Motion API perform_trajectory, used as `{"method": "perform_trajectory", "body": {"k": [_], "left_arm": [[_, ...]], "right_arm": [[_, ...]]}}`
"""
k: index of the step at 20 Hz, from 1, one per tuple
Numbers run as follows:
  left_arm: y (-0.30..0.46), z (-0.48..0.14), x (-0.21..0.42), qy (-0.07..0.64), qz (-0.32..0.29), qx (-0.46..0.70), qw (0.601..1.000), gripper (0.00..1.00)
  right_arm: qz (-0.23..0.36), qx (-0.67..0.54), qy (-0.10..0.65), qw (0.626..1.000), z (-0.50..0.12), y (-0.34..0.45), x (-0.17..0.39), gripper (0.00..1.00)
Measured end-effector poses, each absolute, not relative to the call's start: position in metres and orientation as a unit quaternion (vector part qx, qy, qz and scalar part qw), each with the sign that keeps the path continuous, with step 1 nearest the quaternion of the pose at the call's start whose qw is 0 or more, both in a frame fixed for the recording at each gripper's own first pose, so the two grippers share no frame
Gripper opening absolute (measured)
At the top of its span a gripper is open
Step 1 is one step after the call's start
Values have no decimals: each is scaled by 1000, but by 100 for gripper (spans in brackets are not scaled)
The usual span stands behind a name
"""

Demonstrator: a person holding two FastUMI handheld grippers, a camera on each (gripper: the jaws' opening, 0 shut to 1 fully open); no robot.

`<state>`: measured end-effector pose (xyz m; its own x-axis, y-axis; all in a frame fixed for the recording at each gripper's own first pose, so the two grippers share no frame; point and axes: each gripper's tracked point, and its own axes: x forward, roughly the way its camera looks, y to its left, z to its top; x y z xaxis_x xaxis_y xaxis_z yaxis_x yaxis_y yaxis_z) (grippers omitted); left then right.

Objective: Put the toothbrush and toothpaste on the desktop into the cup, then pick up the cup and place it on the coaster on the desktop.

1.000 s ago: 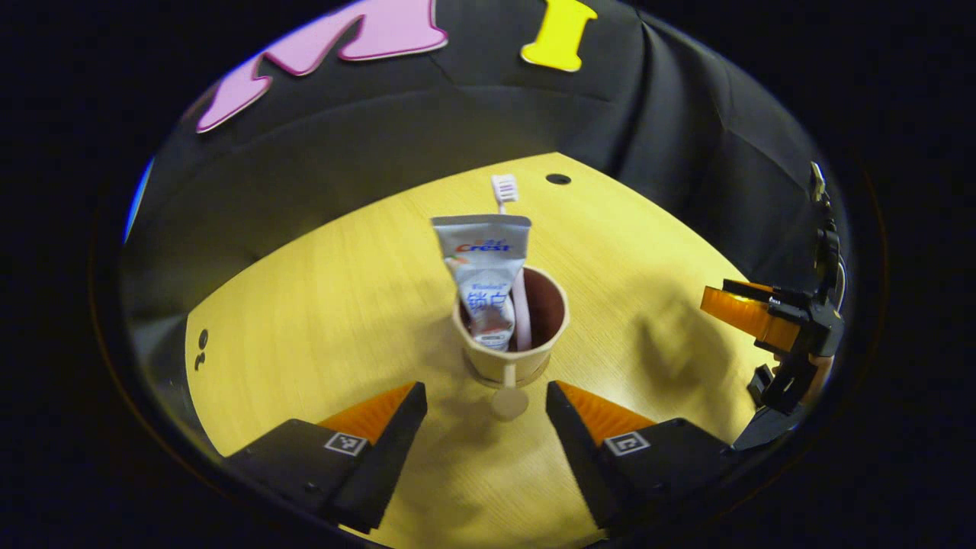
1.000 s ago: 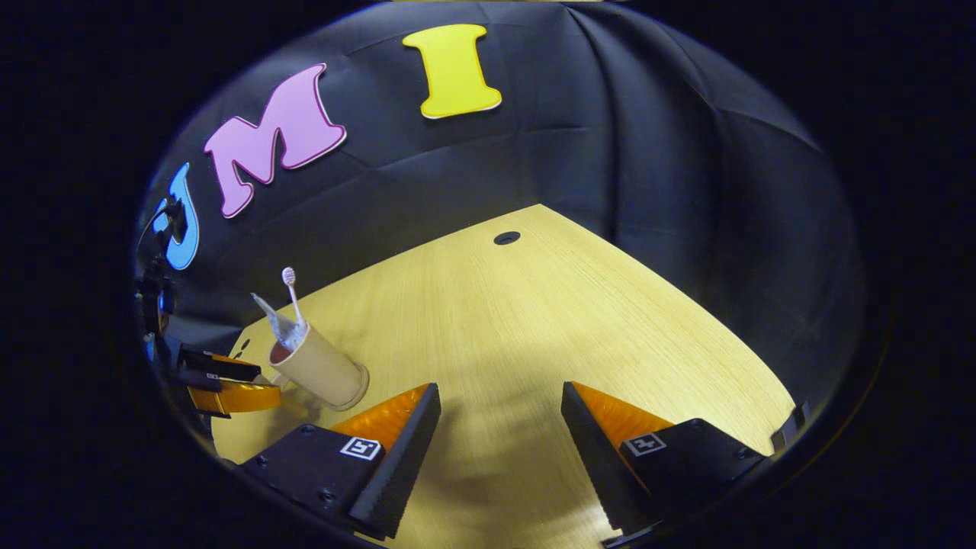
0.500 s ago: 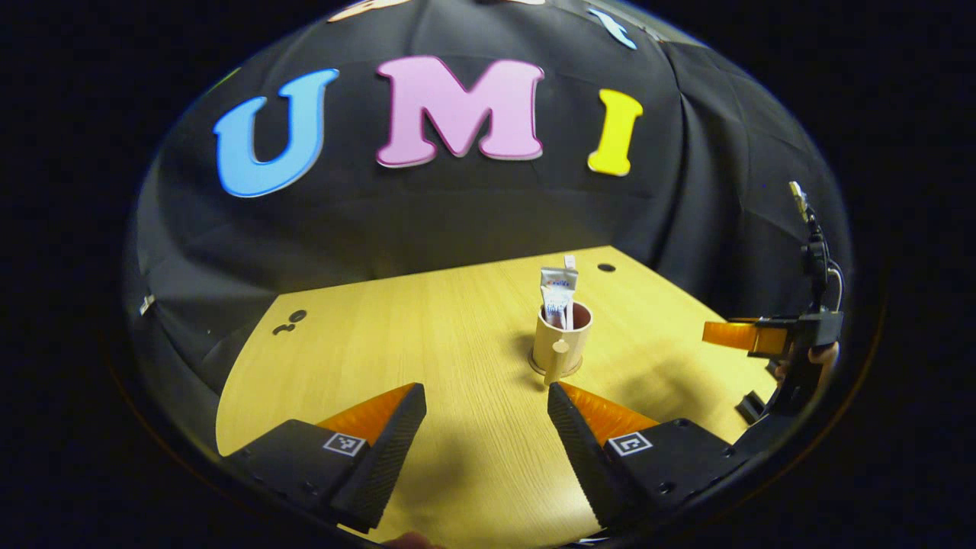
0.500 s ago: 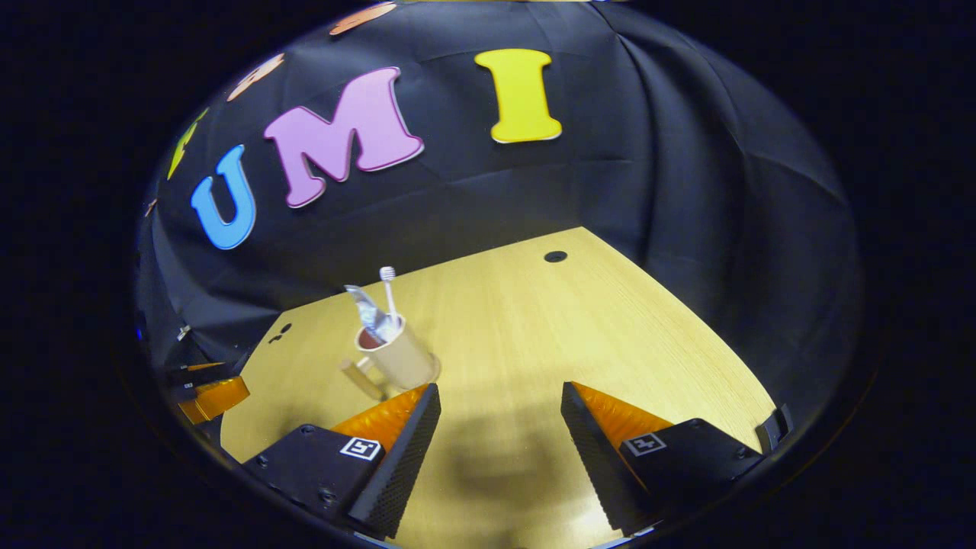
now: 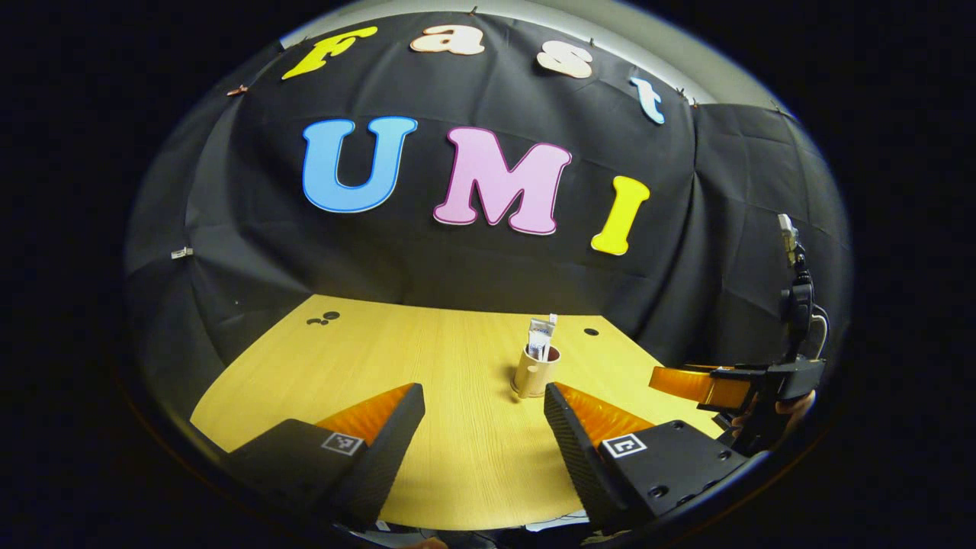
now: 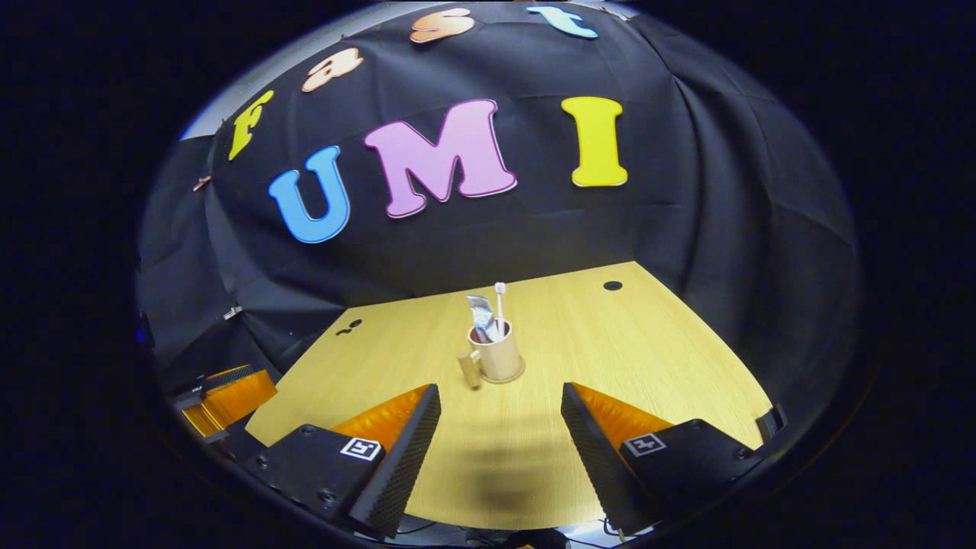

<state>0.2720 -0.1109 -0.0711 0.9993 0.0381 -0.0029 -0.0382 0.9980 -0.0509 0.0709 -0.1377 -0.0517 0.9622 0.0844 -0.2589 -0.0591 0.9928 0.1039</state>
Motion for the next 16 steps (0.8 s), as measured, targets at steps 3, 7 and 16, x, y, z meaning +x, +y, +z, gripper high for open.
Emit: {"method": "perform_trajectory", "body": {"k": [3,7,16], "left_arm": [[-100,-58,245,-21,39,-18,999,98],[-107,-60,215,-30,31,-13,999,98],[-118,-72,196,-28,7,-3,1000,98]], "right_arm": [[48,53,121,990,-40,-126,55,98],[35,77,113,990,-36,-111,25,98],[45,14,107,993,-43,-84,1,98]]}}
